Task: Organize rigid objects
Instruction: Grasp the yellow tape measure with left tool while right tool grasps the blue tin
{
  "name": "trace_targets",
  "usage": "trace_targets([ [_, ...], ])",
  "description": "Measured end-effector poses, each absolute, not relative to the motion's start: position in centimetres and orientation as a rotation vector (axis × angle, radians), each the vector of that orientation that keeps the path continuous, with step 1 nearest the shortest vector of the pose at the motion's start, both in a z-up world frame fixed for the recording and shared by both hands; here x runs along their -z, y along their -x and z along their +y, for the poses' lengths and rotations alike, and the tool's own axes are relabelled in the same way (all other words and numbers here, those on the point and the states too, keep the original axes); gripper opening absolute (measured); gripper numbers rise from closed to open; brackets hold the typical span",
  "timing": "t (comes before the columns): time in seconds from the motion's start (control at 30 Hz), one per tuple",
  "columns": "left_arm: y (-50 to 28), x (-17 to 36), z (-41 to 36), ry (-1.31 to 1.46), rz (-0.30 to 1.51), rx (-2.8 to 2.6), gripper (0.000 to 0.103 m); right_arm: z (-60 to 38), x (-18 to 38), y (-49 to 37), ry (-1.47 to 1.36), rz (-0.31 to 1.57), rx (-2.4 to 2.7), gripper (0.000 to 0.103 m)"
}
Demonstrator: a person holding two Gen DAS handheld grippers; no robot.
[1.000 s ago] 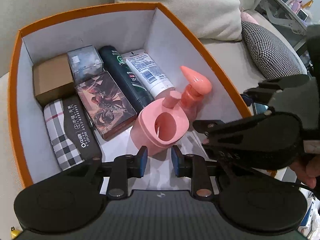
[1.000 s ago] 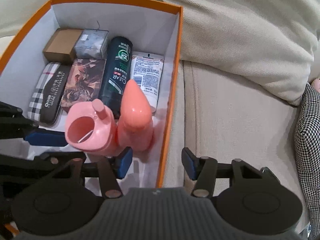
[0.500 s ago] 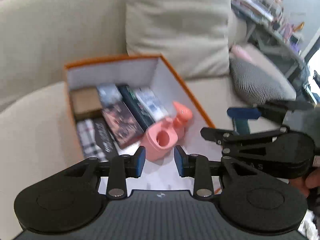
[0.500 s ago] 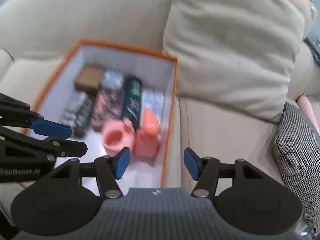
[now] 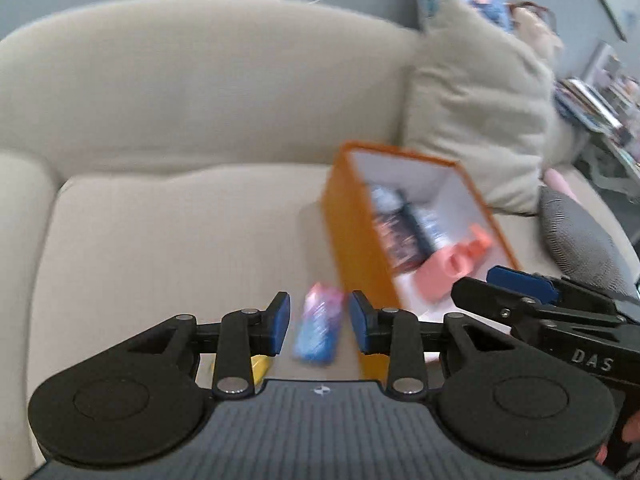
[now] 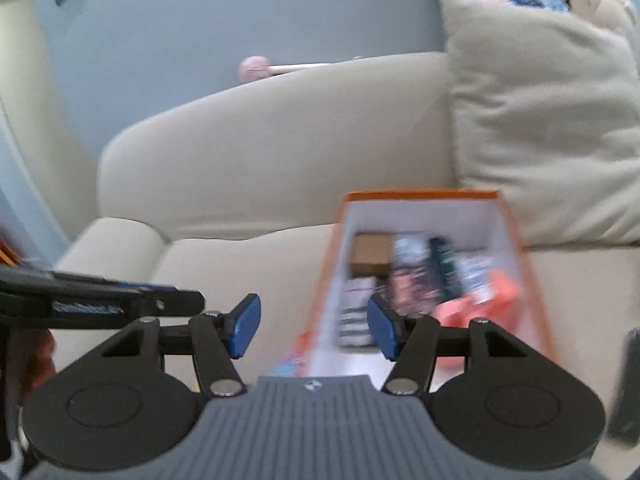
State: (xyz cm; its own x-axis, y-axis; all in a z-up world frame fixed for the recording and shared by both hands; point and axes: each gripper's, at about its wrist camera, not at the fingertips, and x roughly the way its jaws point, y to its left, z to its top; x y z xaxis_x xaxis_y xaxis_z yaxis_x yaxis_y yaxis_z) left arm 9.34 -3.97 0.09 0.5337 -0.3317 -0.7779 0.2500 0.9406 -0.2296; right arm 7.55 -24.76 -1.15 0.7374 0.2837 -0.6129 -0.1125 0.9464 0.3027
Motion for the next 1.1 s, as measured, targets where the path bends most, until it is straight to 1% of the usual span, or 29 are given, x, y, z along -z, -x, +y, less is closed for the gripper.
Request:
trace_targets([
  [0.1,-8.3,1.5,-1.6,0.104,0.99,0.316,0.045,-21.5,2.5,-7.1,-0.262,0.741,-0.255,0.061],
  [0.2,-7.5,3.3,-0.8,0.04,1.018,0.316,0.05,-18.4,4.1,-6.9,-0.21,0.781,-0.269,0.058],
  [0.23,-7.3,3.9,-0.8,0.02,1.027,0.322,0.051,-17.4,4.6,-6.8,-0.189,0.79,-0.263,0.052],
  [0.3,-7.0,4.7,-0.7,-0.006,1.026,0.338,0.055,-15.8,5.7,-6.7,-0.145,0.822,-0.249,0.044],
  [0.33,-6.9,5.1,-0.7,-0.018,1.022,0.342,0.062,-15.1,6.3,-6.7,-0.123,0.834,-0.237,0.04],
  [0.37,-7.0,5.5,-0.7,-0.031,1.023,0.349,0.065,-14.6,6.9,-6.5,-0.101,0.846,-0.221,0.038],
  [0.4,-6.9,5.8,-0.5,-0.045,1.021,0.357,0.069,-14.1,7.5,-6.6,-0.075,0.861,-0.201,0.038],
  [0.47,-7.0,6.7,-0.2,-0.077,1.012,0.371,0.07,-13.8,8.7,-6.8,-0.067,0.89,-0.177,0.038],
  [0.5,-7.2,7.1,-0.3,-0.094,1.011,0.379,0.073,-13.9,9.2,-6.8,-0.079,0.906,-0.174,0.037],
  [0.6,-8.0,8.6,-0.8,-0.174,1.007,0.388,0.075,-13.8,10.3,-7.0,-0.091,0.931,-0.15,0.037],
  [0.67,-8.6,9.6,-1.4,-0.232,1.014,0.394,0.078,-13.8,10.9,-7.2,-0.087,0.942,-0.133,0.037],
  [0.8,-9.7,11.2,-2.9,-0.323,1.031,0.412,0.079,-14.1,11.9,-7.8,-0.104,0.965,-0.127,0.037],
  [0.93,-11.2,12.6,-3.1,-0.263,1.076,0.413,0.082,-14.3,13.0,-8.5,-0.11,0.98,-0.078,0.037],
  [1.0,-11.6,13.2,-3.3,-0.247,1.084,0.414,0.082,-14.6,13.3,-8.4,-0.134,0.975,-0.06,0.037],
  [1.1,-11.8,13.8,-3.9,-0.301,1.059,0.394,0.082,-14.6,13.6,-8.2,-0.151,0.959,-0.046,0.04],
])
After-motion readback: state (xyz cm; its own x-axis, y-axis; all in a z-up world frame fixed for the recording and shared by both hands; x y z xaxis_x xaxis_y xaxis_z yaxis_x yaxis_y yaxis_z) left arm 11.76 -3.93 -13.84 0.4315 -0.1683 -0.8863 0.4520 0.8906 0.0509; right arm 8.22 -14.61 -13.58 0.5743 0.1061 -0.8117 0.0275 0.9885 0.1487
